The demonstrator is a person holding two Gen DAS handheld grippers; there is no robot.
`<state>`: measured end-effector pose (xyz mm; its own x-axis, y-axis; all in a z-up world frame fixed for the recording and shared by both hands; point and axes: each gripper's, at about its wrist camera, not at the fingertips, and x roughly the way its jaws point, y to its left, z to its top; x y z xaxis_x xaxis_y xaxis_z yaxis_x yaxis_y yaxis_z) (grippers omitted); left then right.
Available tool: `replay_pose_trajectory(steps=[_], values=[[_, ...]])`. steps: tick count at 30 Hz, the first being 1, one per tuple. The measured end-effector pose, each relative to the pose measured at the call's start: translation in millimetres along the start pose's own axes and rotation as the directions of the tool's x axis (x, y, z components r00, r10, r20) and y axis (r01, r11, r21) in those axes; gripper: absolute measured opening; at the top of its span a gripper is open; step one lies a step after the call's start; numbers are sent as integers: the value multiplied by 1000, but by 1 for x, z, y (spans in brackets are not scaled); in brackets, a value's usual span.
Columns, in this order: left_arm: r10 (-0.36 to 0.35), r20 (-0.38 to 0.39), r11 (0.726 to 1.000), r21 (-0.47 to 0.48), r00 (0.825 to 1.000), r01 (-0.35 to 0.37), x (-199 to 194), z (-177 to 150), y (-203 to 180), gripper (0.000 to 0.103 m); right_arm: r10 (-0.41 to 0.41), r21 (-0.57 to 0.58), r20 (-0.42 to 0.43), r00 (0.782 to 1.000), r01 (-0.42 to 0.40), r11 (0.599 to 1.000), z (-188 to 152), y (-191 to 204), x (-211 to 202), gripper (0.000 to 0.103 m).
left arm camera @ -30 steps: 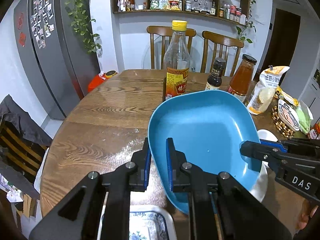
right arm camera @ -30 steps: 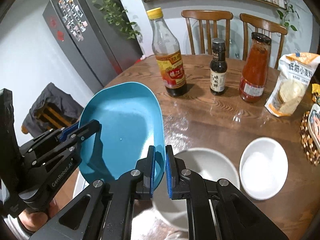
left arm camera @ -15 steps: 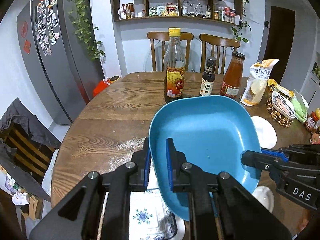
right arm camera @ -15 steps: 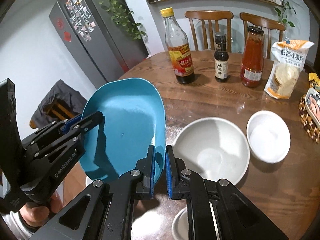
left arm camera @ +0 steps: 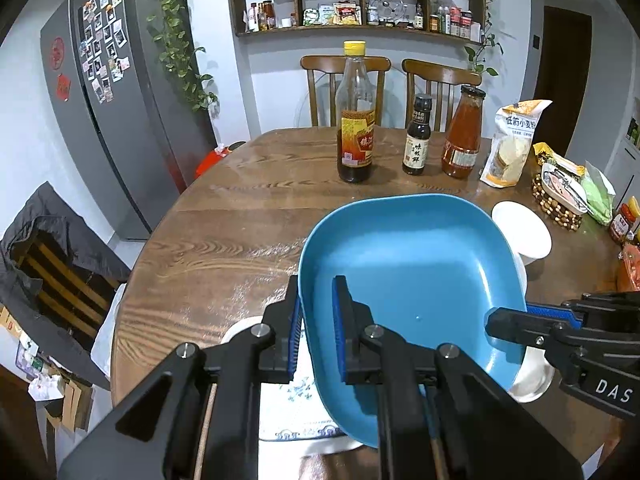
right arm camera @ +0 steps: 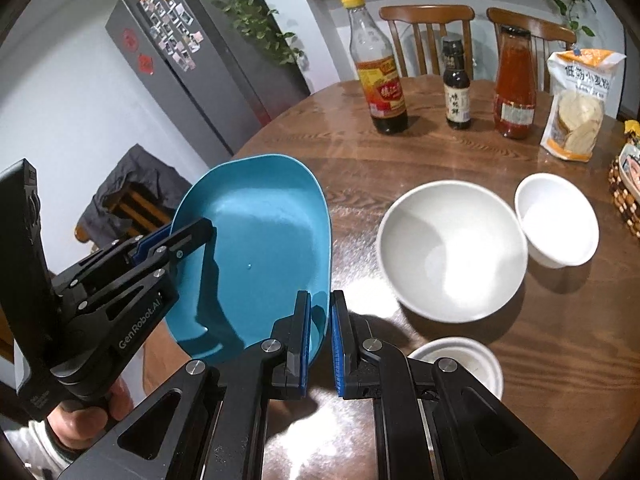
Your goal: Organize plates and bowls
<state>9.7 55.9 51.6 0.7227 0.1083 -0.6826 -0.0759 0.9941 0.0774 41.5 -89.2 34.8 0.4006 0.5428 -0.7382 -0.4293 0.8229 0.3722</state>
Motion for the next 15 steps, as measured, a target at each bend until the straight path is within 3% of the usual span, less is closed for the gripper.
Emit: replay_pose_trajectory(steps=[15], values=[[45,-55,998,-41,997,-47,1,-26,22,14,50,-22,-65,997,-52,998,-15,17,21,12]])
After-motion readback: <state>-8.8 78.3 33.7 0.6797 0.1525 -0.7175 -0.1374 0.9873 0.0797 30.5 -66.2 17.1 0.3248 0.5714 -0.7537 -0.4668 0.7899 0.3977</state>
